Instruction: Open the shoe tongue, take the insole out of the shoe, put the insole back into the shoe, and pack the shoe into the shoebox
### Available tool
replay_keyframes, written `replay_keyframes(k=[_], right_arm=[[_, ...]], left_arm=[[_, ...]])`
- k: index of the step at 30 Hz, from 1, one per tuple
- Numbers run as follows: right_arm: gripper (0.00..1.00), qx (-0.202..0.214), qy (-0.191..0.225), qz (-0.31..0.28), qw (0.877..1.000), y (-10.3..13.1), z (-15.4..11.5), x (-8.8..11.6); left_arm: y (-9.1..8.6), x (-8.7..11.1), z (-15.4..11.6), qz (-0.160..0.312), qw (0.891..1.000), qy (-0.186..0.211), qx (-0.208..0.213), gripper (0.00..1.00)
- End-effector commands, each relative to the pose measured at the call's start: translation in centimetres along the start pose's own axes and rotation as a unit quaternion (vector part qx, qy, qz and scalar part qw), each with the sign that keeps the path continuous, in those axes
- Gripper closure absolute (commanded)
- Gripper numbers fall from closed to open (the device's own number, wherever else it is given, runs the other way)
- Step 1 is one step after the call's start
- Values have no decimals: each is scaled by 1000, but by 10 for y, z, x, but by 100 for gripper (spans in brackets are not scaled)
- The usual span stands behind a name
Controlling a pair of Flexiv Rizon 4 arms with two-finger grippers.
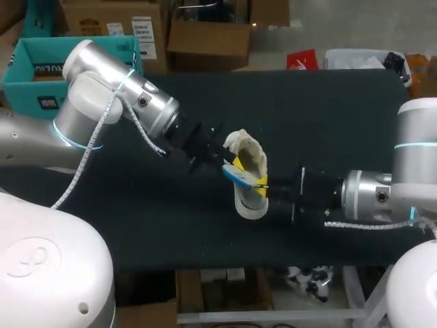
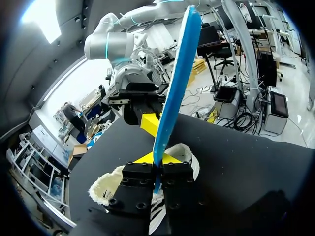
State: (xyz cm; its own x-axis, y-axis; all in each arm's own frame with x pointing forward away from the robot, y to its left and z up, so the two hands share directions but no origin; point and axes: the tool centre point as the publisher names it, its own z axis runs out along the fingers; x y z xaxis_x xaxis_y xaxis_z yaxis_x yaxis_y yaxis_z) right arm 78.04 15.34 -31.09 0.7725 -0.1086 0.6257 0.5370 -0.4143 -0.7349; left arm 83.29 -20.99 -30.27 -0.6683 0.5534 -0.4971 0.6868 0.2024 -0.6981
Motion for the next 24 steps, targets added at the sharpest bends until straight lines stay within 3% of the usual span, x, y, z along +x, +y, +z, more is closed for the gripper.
replay_keyframes(k=[1,24], right_arm=[[100,4,-32,-2,999,9,12,7],[100,19,-41,9,999,53,19,18]], left_arm=[[4,-3,5,0,1000,3,1,100],[38,-9,20,-13,1000,16,3,100]])
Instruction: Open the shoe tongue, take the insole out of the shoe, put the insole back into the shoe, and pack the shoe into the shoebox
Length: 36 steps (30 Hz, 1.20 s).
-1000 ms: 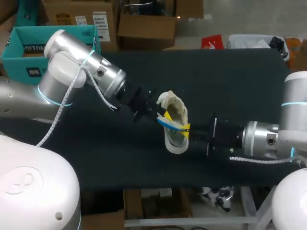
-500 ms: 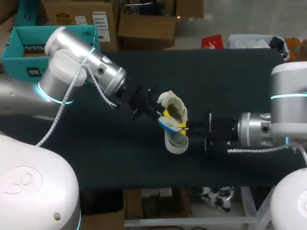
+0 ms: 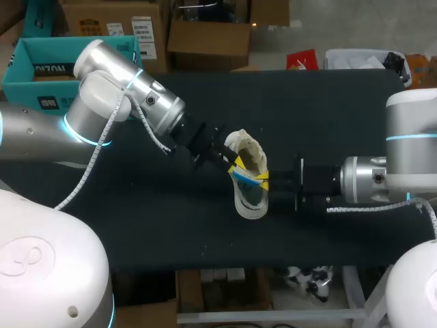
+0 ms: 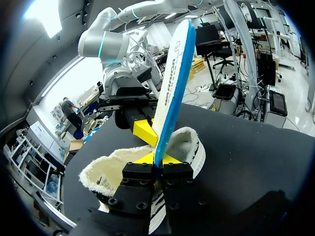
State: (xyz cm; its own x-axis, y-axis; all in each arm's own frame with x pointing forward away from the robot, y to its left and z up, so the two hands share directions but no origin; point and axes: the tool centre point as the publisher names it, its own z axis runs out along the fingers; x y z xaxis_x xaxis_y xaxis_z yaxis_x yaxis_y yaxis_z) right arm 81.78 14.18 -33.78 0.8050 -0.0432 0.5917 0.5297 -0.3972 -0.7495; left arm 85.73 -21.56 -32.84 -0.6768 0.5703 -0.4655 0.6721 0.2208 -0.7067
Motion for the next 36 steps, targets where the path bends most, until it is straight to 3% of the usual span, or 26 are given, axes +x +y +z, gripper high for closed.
replay_keyframes(k=[1,8,9,10,11,12,15,17,21,28,30,32,36], right_arm=[[100,9,-3,1,1000,9,10,6],[100,0,-5,-1,1000,12,9,5],[100,-1,-5,-1,1000,12,8,5],[100,-3,-5,0,1000,12,8,4],[100,-6,-3,0,1000,12,6,4],[100,-10,-2,0,1000,12,5,3],[100,-11,0,0,1000,12,4,2],[100,-13,0,1,1000,13,3,1],[100,-14,2,2,1000,15,2,0],[100,-15,6,2,1000,15,-1,-2],[100,-15,7,2,1000,15,-1,-2],[100,-16,7,3,1000,15,-1,-2],[100,-19,12,-4,1000,12,-2,-3]], left_arm=[[5,-2,9,-2,1000,2,6,100],[7,-1,9,-6,1000,-4,10,98],[6,0,9,-7,1000,-5,10,71],[4,1,8,-6,1000,-5,11,50],[0,2,8,-3,1000,-7,10,34],[-3,3,7,1,1000,-8,13,31],[-11,6,4,9,1000,-12,18,36],[-16,7,4,15,1000,-13,20,52],[-20,7,5,20,1000,-14,20,63],[-20,8,5,18,1000,-20,16,64],[-21,8,5,18,999,-21,15,68],[-21,8,5,19,999,-22,15,100],[-19,8,8,20,1000,-22,9,100]])
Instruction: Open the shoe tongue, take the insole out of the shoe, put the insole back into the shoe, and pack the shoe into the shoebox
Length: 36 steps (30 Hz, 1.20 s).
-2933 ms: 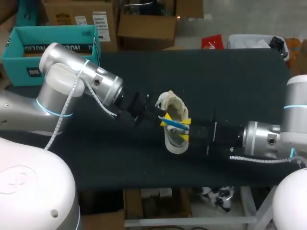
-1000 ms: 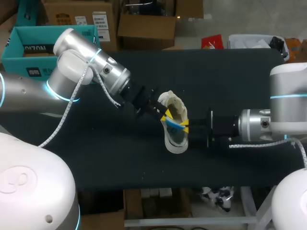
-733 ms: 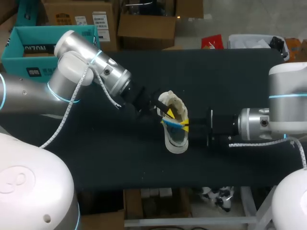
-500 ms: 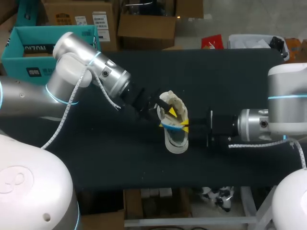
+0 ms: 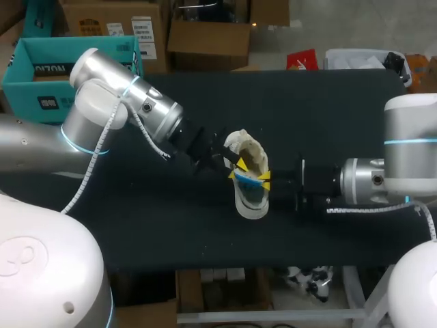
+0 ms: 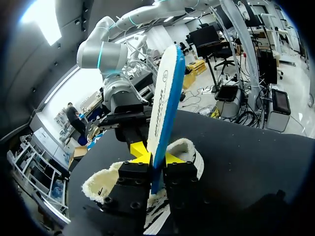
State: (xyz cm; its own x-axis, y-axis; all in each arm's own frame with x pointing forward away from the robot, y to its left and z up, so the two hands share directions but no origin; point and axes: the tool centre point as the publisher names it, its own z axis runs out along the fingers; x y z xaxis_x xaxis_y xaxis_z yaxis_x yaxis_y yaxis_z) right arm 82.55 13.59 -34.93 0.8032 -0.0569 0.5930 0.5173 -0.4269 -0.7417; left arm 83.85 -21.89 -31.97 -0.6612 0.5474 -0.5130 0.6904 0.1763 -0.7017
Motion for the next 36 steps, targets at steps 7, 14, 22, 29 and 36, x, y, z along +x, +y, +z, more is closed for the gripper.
replay_keyframes(k=[7,14,22,29,36], right_arm=[[52,-28,16,-30,999,-27,-11,-9],[100,-41,21,-48,998,-44,-14,-13],[100,-37,11,-51,998,-38,-7,-10],[100,-26,3,-50,998,-19,1,-1],[100,-23,-3,-39,999,2,8,5]], left_arm=[[2,4,5,1,1000,-2,-7,100],[3,5,5,-1,1000,-6,-9,100],[5,2,8,-2,1000,-5,-12,100],[19,-6,9,-10,1000,-7,-29,100],[30,-12,14,-22,999,-6,-25,100]])
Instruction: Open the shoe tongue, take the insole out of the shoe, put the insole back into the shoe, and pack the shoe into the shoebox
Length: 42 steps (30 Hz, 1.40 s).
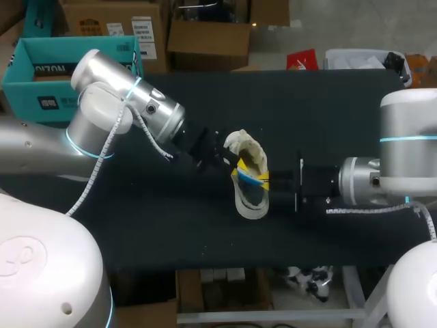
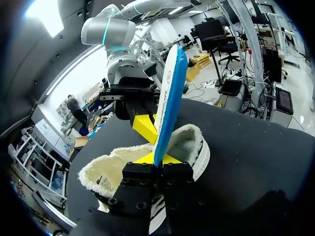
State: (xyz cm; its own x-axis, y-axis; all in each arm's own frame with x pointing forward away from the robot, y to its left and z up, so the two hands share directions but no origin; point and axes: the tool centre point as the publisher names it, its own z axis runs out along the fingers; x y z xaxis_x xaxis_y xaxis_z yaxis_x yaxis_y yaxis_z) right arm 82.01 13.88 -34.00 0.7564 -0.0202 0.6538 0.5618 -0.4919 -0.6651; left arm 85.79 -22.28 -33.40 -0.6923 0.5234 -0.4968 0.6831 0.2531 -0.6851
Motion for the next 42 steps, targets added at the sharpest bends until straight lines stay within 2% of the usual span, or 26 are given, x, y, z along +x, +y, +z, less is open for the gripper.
replay_keyframes(k=[1,6,8,10,11,13,15,17,19,21,28,29,30,31,32,35,37,42], right_arm=[[100,11,-4,5,1000,13,11,3],[100,8,-1,9,1000,16,8,2],[100,7,1,10,1000,16,6,0],[100,5,3,11,1000,16,4,0],[100,5,5,11,1000,16,3,-1],[100,4,6,12,1000,17,2,-1],[100,3,6,13,1000,17,2,-1],[100,2,7,13,1000,17,1,-2],[100,1,7,14,1000,17,1,-2],[100,1,8,15,1000,17,0,-2],[100,6,8,23,1000,13,-1,-5],[85,5,8,23,1000,9,-3,-6],[60,2,10,19,1000,5,-4,-7],[55,-3,11,17,1000,0,-6,-7],[53,-8,12,14,1000,-4,-8,-8],[58,-21,15,6,1000,-17,-13,-10],[74,-26,17,2,1000,-24,-16,-11],[95,-28,19,-4,999,-32,-15,-11]], left_arm=[[7,-5,10,-3,1000,5,11,100],[5,-2,9,-5,1000,9,15,100],[1,0,7,-1,1000,9,20,68],[-4,2,4,6,1000,9,24,55],[-7,3,3,10,1000,8,26,55],[-13,6,2,18,999,8,31,56],[-18,7,2,24,999,9,32,63],[-23,9,3,33,999,18,32,75],[-28,11,5,39,999,19,30,80],[-31,12,6,43,998,21,29,99],[-29,12,9,41,999,20,22,100],[-28,12,9,41,999,19,22,100],[-28,12,9,40,999,18,23,100],[-28,13,9,40,999,18,23,100],[-28,13,9,39,999,18,23,100],[-27,14,8,38,999,16,23,100],[-26,14,8,37,999,15,24,100],[-26,15,8,35,999,12,25,100]])
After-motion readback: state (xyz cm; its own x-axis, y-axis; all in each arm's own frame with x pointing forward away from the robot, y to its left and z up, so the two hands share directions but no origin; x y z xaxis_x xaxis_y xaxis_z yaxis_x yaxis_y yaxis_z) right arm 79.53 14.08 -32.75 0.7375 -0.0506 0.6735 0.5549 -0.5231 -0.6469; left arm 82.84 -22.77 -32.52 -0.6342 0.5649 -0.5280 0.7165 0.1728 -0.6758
